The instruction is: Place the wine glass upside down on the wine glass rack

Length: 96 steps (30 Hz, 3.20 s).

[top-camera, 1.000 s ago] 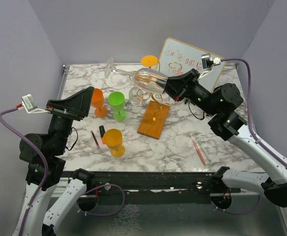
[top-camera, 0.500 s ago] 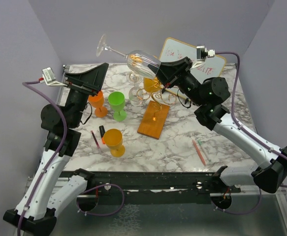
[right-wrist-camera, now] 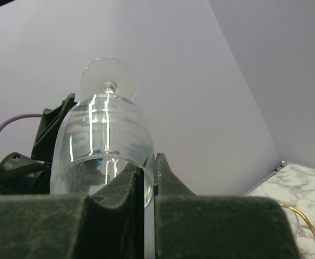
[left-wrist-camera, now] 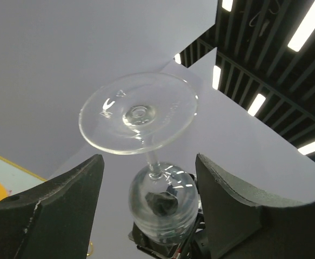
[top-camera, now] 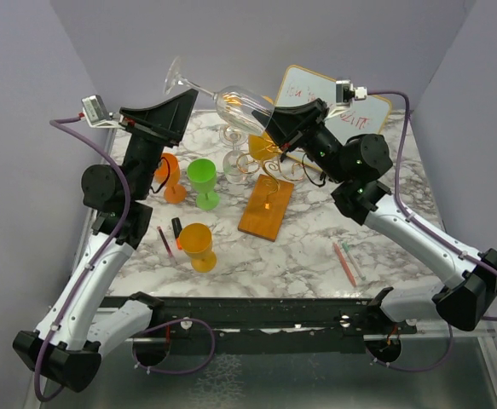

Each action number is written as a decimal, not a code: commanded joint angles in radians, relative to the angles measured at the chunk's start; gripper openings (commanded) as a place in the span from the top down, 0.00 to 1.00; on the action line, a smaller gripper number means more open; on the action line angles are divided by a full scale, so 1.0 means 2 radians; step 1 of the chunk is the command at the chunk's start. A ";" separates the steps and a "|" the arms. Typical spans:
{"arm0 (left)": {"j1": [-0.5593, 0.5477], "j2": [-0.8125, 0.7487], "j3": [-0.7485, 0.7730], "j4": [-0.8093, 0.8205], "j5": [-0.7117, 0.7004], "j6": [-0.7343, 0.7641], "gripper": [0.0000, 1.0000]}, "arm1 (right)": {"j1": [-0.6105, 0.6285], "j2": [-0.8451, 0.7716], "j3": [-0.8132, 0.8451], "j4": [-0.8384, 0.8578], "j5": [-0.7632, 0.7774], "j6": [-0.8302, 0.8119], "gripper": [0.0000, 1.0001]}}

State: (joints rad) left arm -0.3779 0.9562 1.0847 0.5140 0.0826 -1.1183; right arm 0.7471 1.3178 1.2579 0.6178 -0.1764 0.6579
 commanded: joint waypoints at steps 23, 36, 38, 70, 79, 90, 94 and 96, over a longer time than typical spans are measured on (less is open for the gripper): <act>-0.058 0.043 0.019 0.086 0.002 0.010 0.67 | 0.005 0.014 0.002 0.063 -0.026 0.025 0.99; -0.061 0.038 0.024 0.110 -0.003 0.042 1.00 | 0.005 -0.005 -0.013 0.060 -0.048 0.006 0.99; -0.061 0.036 0.023 0.111 0.003 0.046 1.00 | 0.005 -0.012 -0.013 0.049 -0.041 0.002 0.96; -0.061 0.014 0.054 -0.057 0.448 0.384 1.00 | 0.005 -0.139 0.143 -0.518 -0.069 -0.144 0.25; -0.061 0.037 0.033 -0.085 0.556 0.425 1.00 | 0.005 -0.095 0.127 -0.450 -0.225 -0.018 0.23; -0.061 0.061 0.054 -0.283 0.567 0.601 1.00 | 0.005 -0.081 0.105 -0.401 -0.254 0.062 0.27; -0.061 0.063 0.050 -0.284 0.567 0.611 1.00 | 0.005 -0.060 0.116 -0.433 -0.231 0.079 0.35; -0.061 0.061 0.049 -0.288 0.569 0.621 1.00 | 0.005 -0.054 0.118 -0.451 -0.208 0.078 0.38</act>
State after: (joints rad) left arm -0.4934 1.0882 1.1622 -0.0345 1.1744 0.0376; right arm 0.7490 1.1698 1.4696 -0.2314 -0.6392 0.7734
